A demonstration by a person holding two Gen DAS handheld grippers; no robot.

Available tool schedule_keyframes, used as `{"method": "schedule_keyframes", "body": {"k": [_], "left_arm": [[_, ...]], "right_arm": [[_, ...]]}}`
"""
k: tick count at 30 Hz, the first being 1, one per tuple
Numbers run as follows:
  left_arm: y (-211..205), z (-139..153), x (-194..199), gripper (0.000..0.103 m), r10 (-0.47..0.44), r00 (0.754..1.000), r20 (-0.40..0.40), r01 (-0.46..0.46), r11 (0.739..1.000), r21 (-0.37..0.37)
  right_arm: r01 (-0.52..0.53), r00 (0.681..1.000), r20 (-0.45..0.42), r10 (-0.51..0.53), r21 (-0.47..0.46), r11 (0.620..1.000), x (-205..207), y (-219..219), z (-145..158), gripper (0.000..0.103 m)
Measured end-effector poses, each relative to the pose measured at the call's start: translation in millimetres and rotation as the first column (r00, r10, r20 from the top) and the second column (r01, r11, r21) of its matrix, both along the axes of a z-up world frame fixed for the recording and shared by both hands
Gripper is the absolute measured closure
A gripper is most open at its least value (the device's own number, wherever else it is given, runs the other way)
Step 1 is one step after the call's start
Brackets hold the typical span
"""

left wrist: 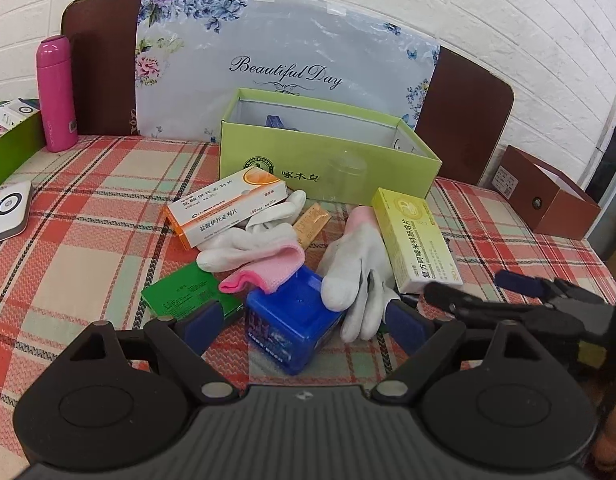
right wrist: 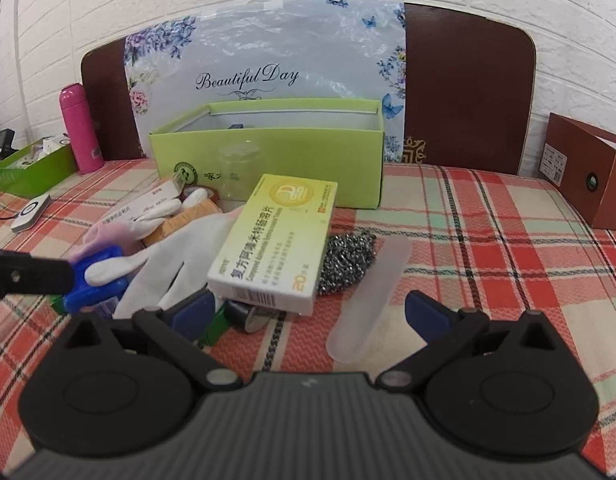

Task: Organize objects
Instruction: 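Grasp the blue square container with the left tool while the right tool grasps the yellow medicine box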

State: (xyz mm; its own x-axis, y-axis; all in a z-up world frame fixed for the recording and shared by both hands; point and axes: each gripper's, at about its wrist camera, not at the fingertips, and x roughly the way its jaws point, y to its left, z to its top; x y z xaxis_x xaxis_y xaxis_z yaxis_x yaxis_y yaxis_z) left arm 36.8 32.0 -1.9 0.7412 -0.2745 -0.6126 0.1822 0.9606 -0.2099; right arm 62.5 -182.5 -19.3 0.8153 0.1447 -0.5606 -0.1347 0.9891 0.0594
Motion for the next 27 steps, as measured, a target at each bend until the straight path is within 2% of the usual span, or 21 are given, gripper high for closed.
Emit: {"method": "schedule_keyframes", "body": {"k": [2, 4, 6, 9, 12, 18, 20, 23, 24, 26, 27], "left_arm": [[6.4, -1.7, -1.4, 0.017, -0.019, 1.0, -0.009, 0.019, 0.999, -0.026], [11.0, -4.2, -0.6, 0.028, -0.042, 0.999, -0.022, 0.04, 0.998, -0.058], [14.0, -7.4, 2.5, 0.031, -0.035, 0.999, -0.036, 0.032, 0.997, -0.073], [17.9, -9.2, 12.3, 0.031, 0.015, 0.998, -0.062, -0.022, 0.994, -0.107], [12.5, -11.7, 31.4, 0.031, 0.045, 0.994, -0.102, -0.059, 0.989, -0.139], [-12.4, -30.1, 74.4, 0.031, 0.089, 0.983, -0.161, -0.102, 0.992, -0.07], [-12.7, -32.5, 72.1, 0.037, 0.06, 0.986, -0.154, -0.071, 0.995, -0.066], [-7.2, -21.1, 45.9, 0.046, -0.03, 0.993, -0.115, 0.023, 0.998, -0.066], [-4.9, -17.3, 35.1, 0.049, -0.059, 0.993, -0.103, 0.053, 0.997, -0.06], [-0.7, -14.2, 14.7, 0.048, -0.104, 0.99, -0.094, 0.101, 0.994, -0.039], [1.7, -14.2, 6.3, 0.044, -0.106, 0.99, -0.098, 0.104, 0.994, -0.027]], "right_arm": [[-0.02, 1.0, 0.008, 0.02, 0.01, 1.0, 12.7, 9.6, -0.6, 0.0], [-0.023, 1.0, -0.001, 0.023, -0.004, 1.0, 25.3, 18.4, -4.9, 0.0], [-0.026, 1.0, -0.017, 0.026, -0.004, 1.0, 29.2, 19.2, -8.6, 0.033], [-0.044, 0.999, -0.029, 0.046, 0.052, 0.998, 15.3, 5.8, -8.0, 0.035], [-0.089, 0.995, -0.03, 0.09, 0.036, 0.995, -10.6, -3.5, -5.1, 0.035], [-0.113, 0.992, -0.044, 0.116, 0.063, 0.992, -54.1, -17.7, -4.0, 0.035], [-0.126, 0.99, -0.047, 0.129, 0.061, 0.99, -61.9, -20.1, -3.2, 0.035], [-0.156, 0.985, -0.063, 0.159, 0.046, 0.987, -71.7, -22.7, -3.6, 0.035], [-0.168, 0.982, -0.077, 0.171, 0.044, 0.985, -73.6, -23.2, -5.1, 0.04], [-0.182, 0.977, -0.109, 0.185, 0.041, 0.982, -75.9, -22.8, -9.1, 0.046], [-0.183, 0.976, -0.114, 0.186, 0.04, 0.982, -76.6, -22.3, -11.1, 0.046]]}}
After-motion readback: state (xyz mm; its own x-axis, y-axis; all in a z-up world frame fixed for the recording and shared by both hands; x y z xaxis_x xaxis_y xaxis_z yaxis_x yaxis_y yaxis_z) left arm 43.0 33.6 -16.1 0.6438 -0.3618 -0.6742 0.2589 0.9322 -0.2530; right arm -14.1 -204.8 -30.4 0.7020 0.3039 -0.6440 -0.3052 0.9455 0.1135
